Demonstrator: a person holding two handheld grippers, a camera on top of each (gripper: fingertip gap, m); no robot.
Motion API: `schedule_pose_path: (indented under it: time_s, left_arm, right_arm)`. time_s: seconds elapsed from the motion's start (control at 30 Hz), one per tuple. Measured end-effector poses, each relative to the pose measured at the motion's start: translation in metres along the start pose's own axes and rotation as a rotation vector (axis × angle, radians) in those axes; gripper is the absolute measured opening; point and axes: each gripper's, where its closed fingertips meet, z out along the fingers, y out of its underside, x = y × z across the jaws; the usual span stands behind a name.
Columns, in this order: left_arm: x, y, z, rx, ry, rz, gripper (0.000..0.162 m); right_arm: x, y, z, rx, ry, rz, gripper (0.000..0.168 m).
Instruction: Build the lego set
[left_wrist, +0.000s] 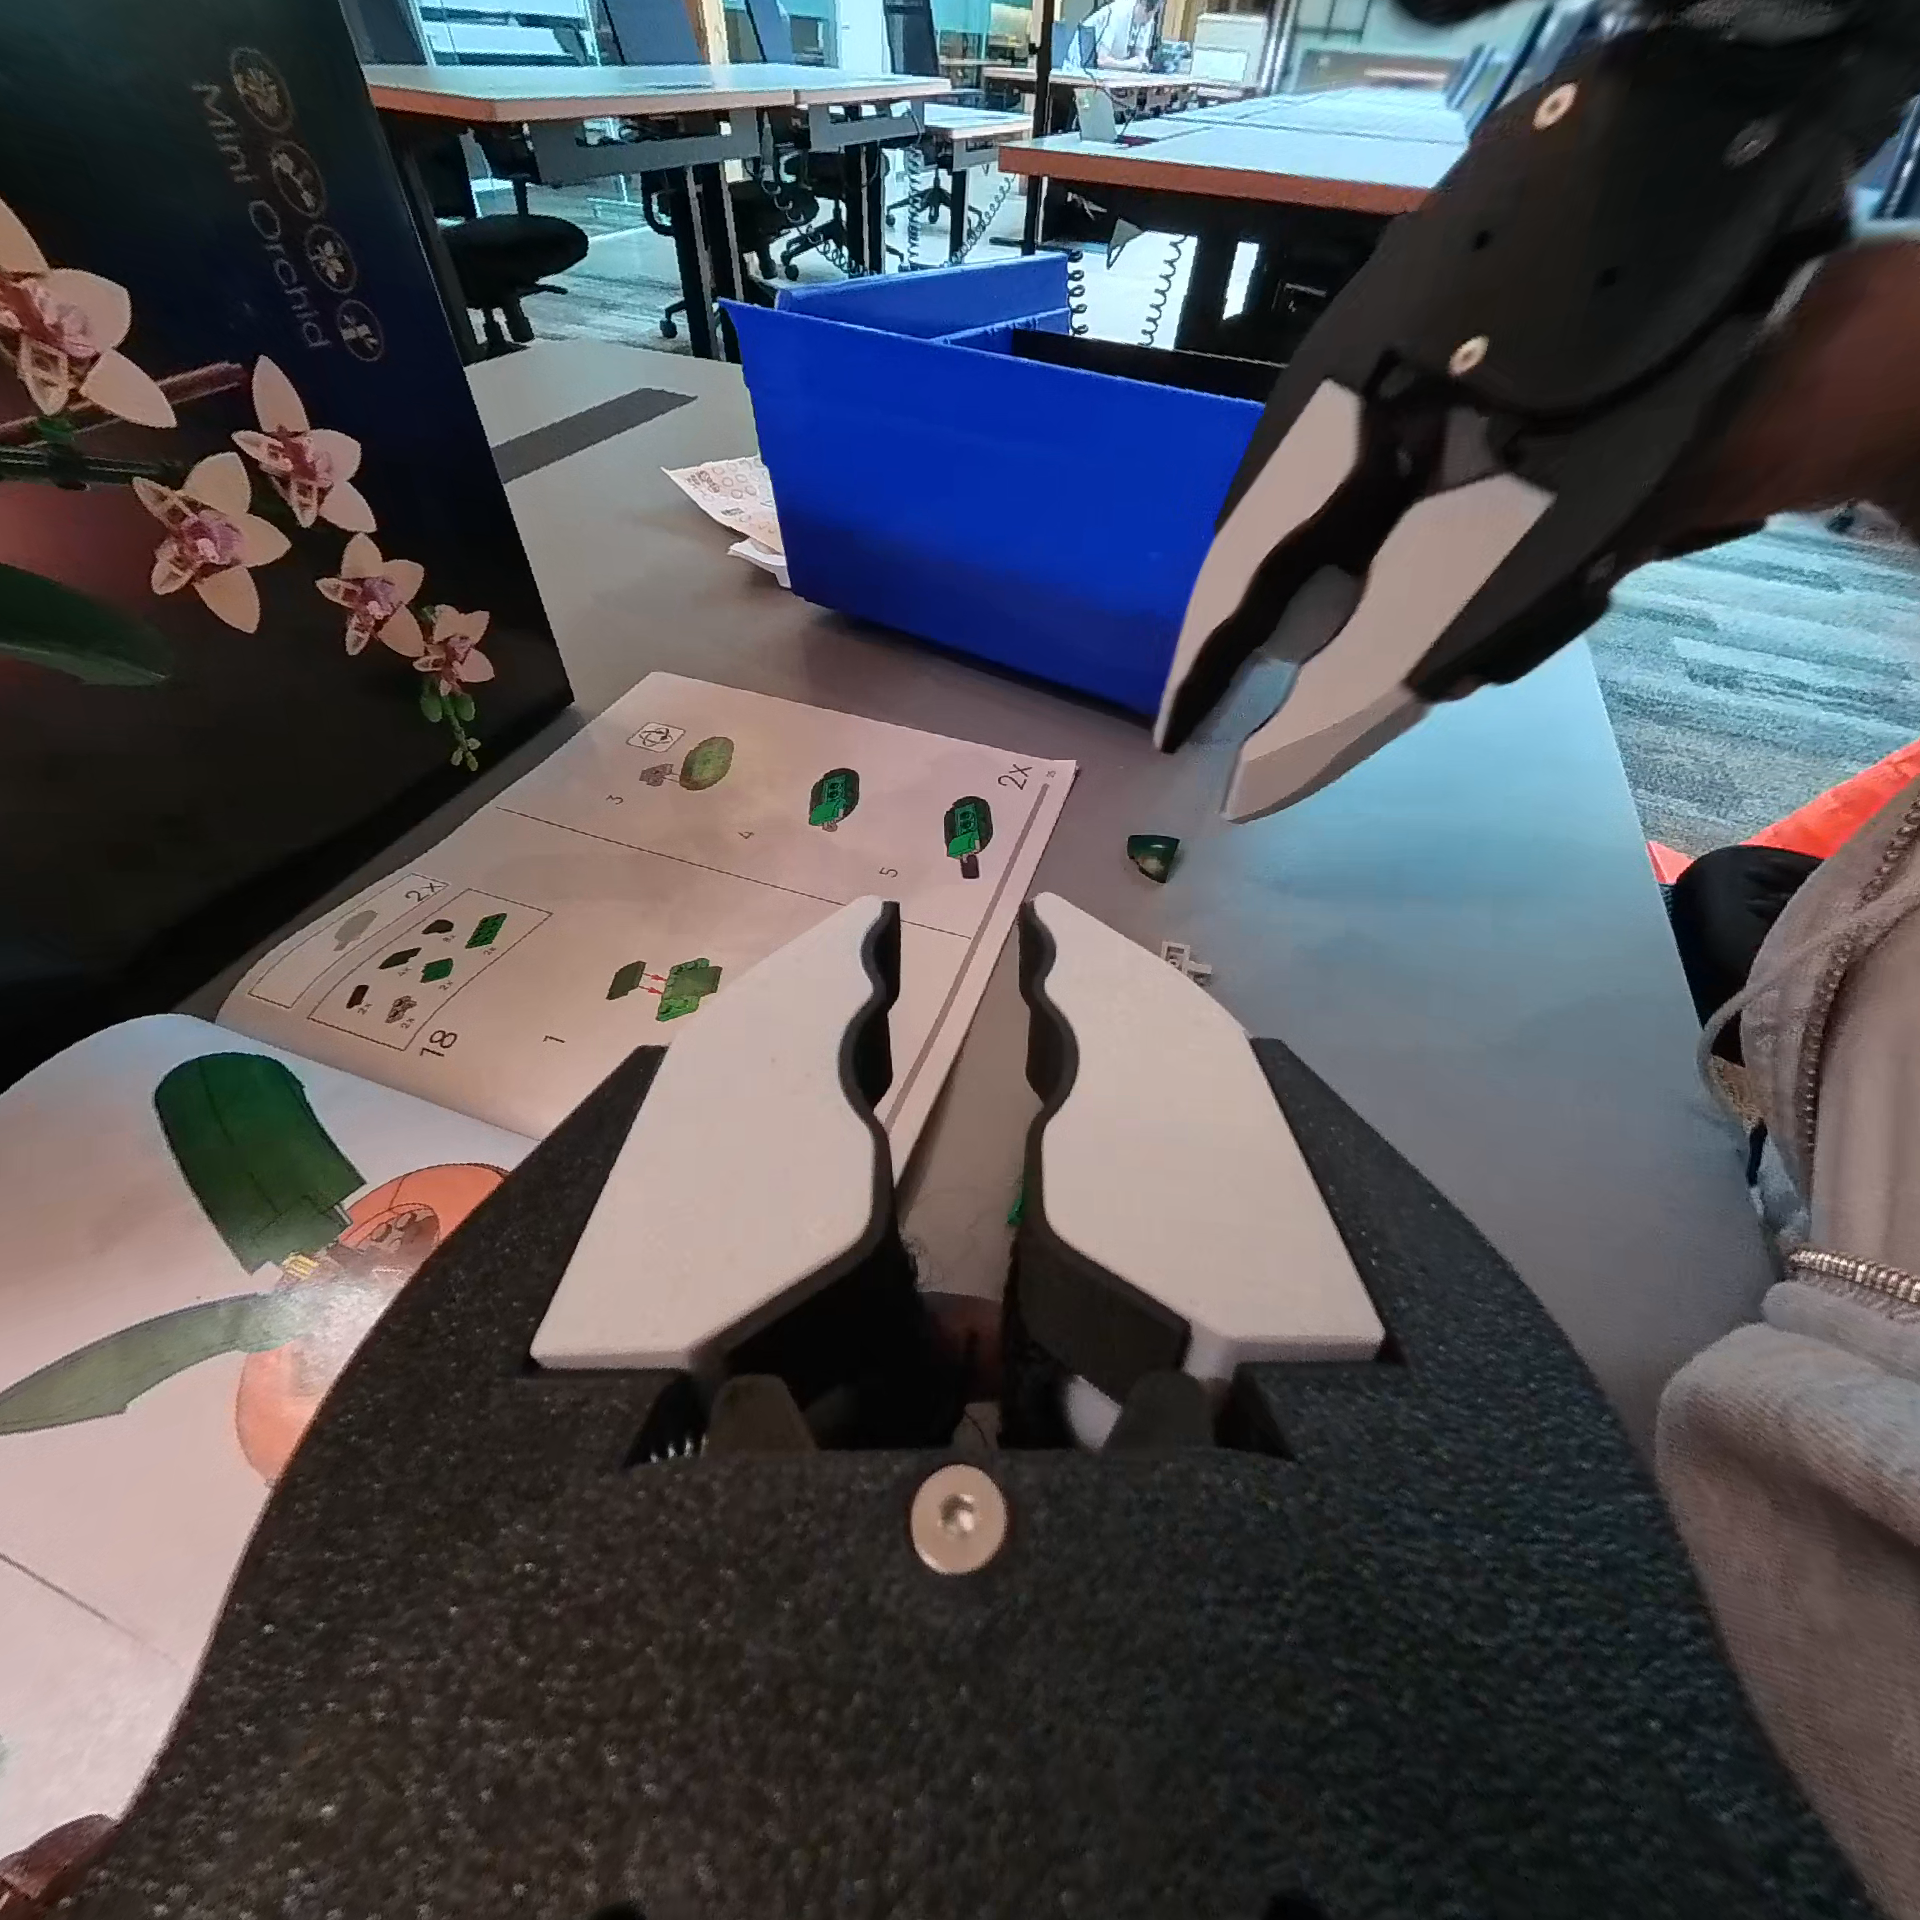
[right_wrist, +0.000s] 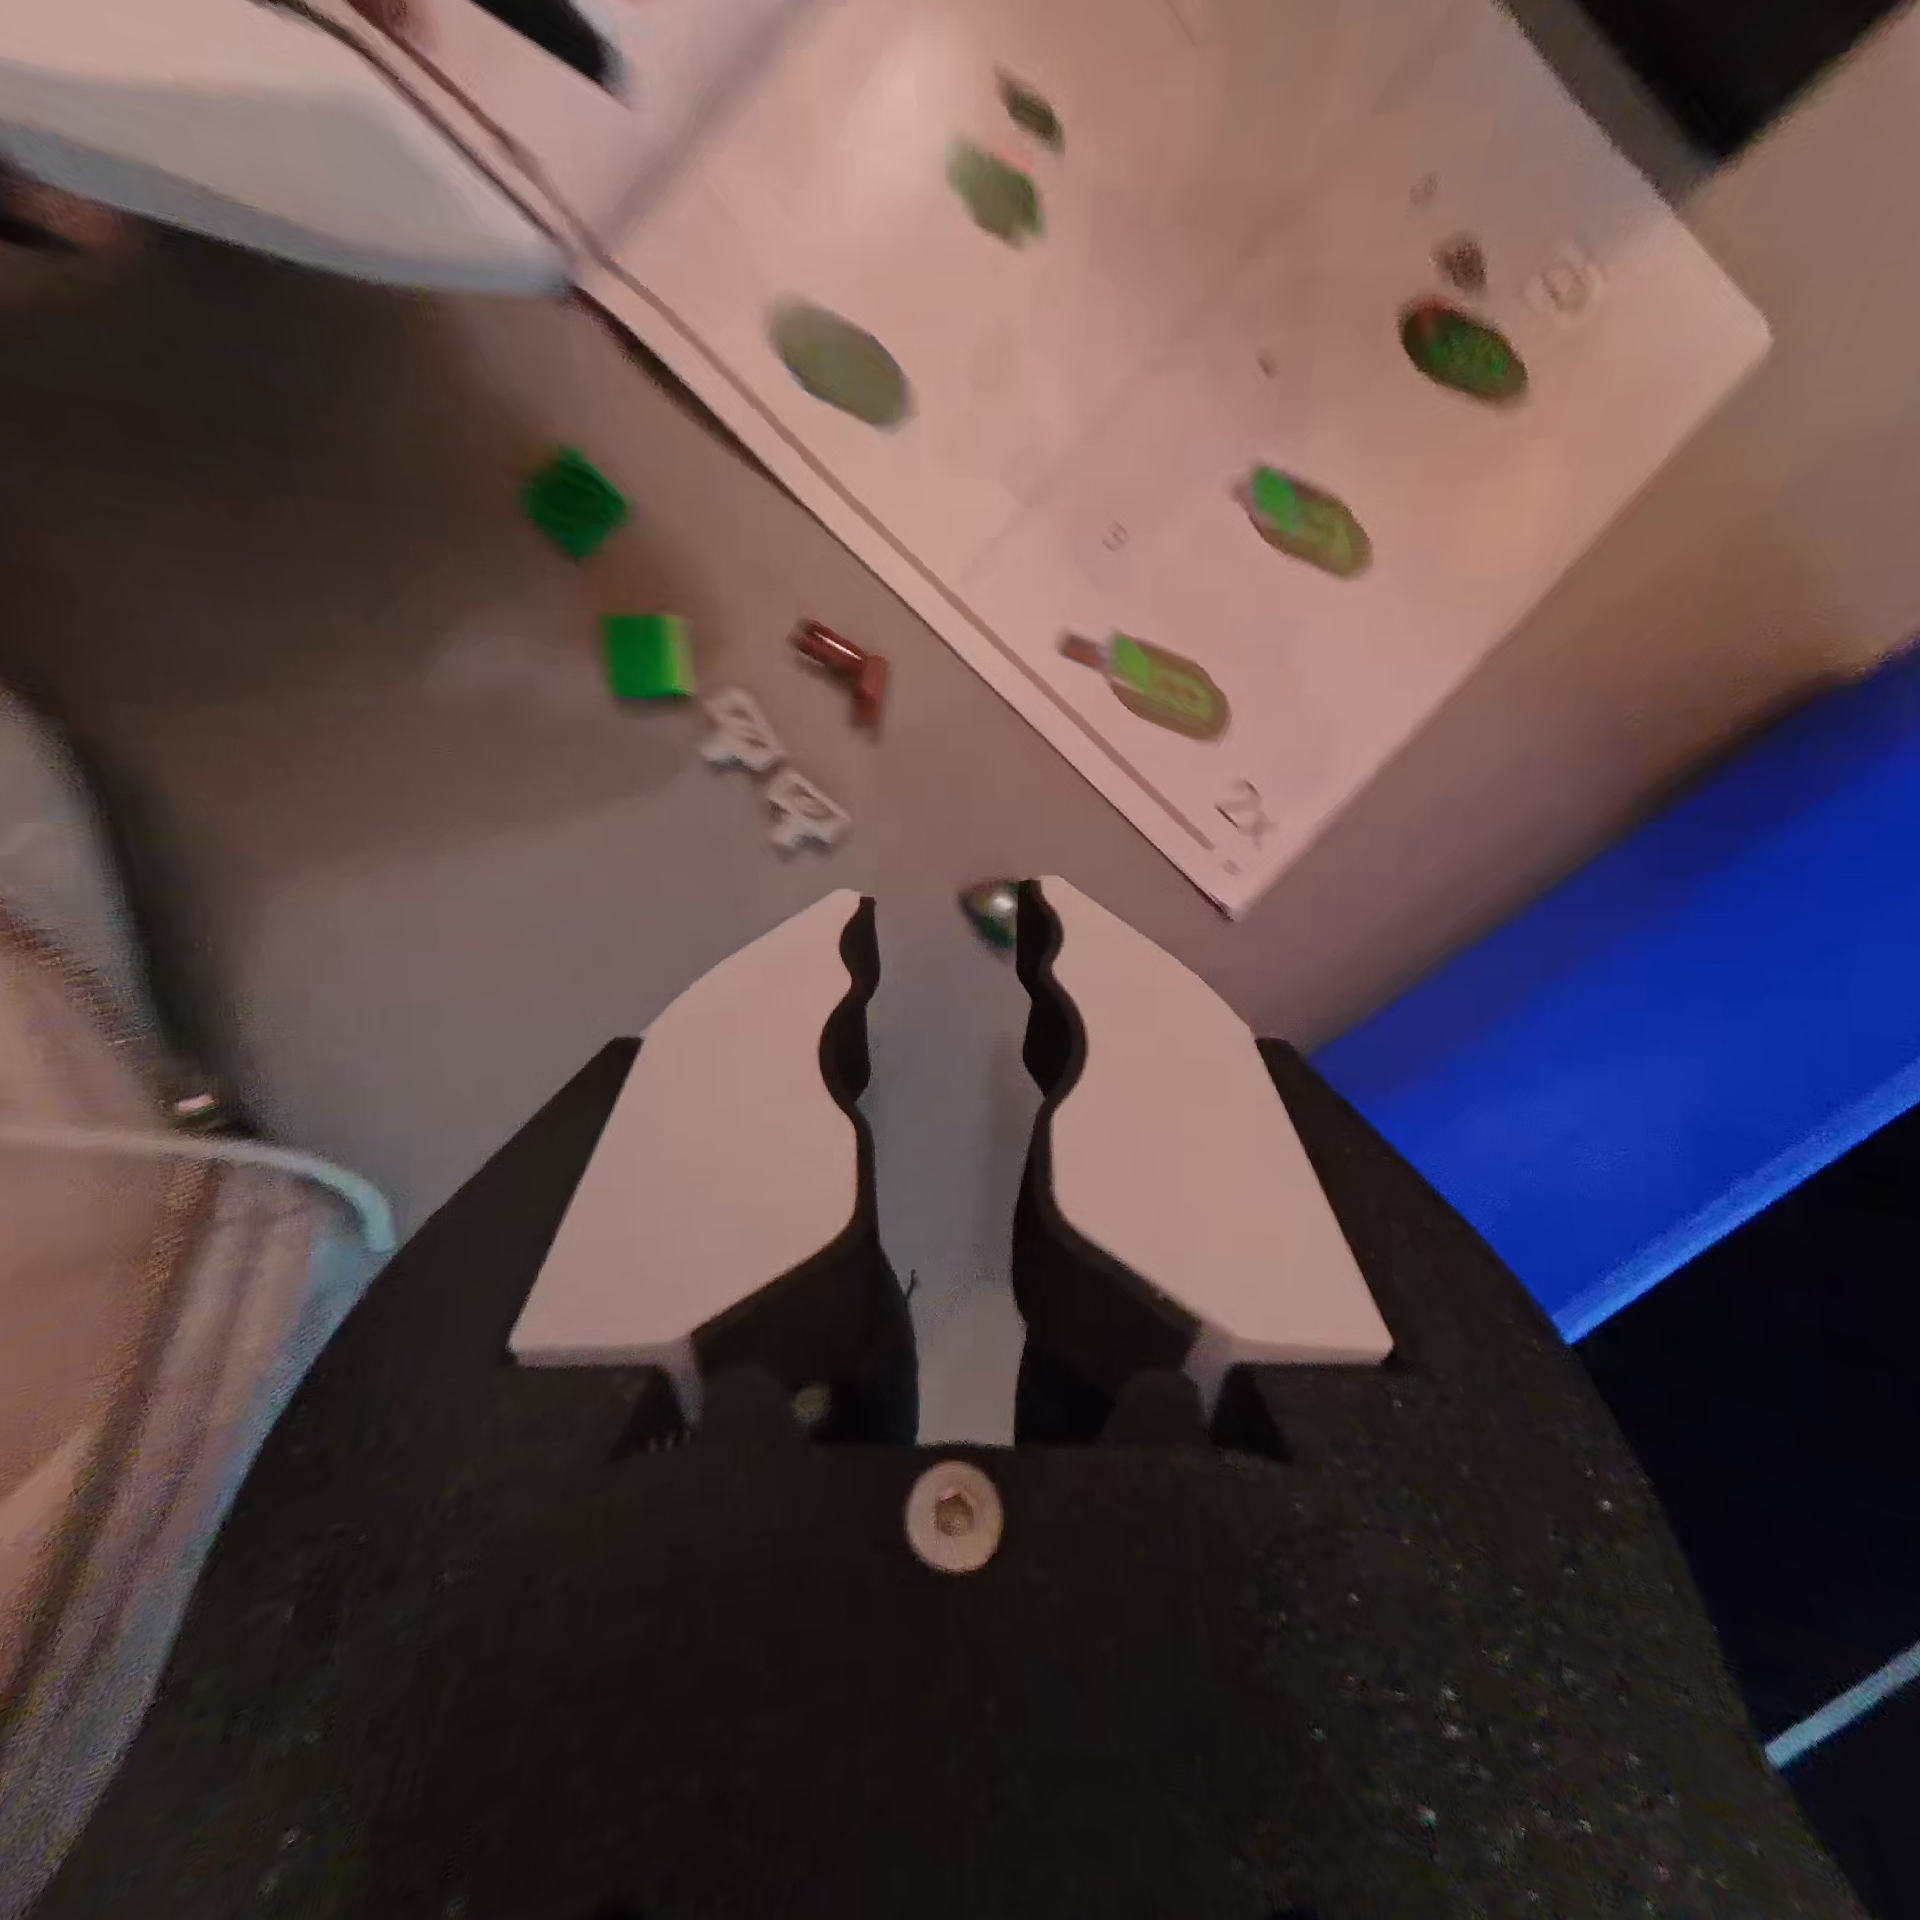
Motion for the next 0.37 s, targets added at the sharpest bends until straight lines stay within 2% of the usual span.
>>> schedule_pose_path:
  time_s: [0.13, 0.2, 0.27, 0.37]
  left_arm:
    - [0.0, -0.006, -0.001, 0.036, -0.004, 0.019, 0.02]
    - [0.0, -0.01, -0.002, 0.069, 0.005, 0.016, 0.02]
    - [0.001, -0.015, -0.002, 0.103, 0.016, 0.004, 0.02]
    - [-0.002, -0.02, -0.001, 0.144, 0.02, -0.024, 0.02]
  right_arm:
    - [-0.015, -0.026, -0.056, 0.328, -0.19, -0.031, 0.024]
    - [0.004, -0.028, -0.095, 0.476, -0.156, -0.016, 0.024]
    - [0.037, -0.018, -0.128, 0.558, -0.054, 0.019, 0.023]
    - [0.083, 0.01, -0.155, 0.537, 0.065, 0.02, 0.022]
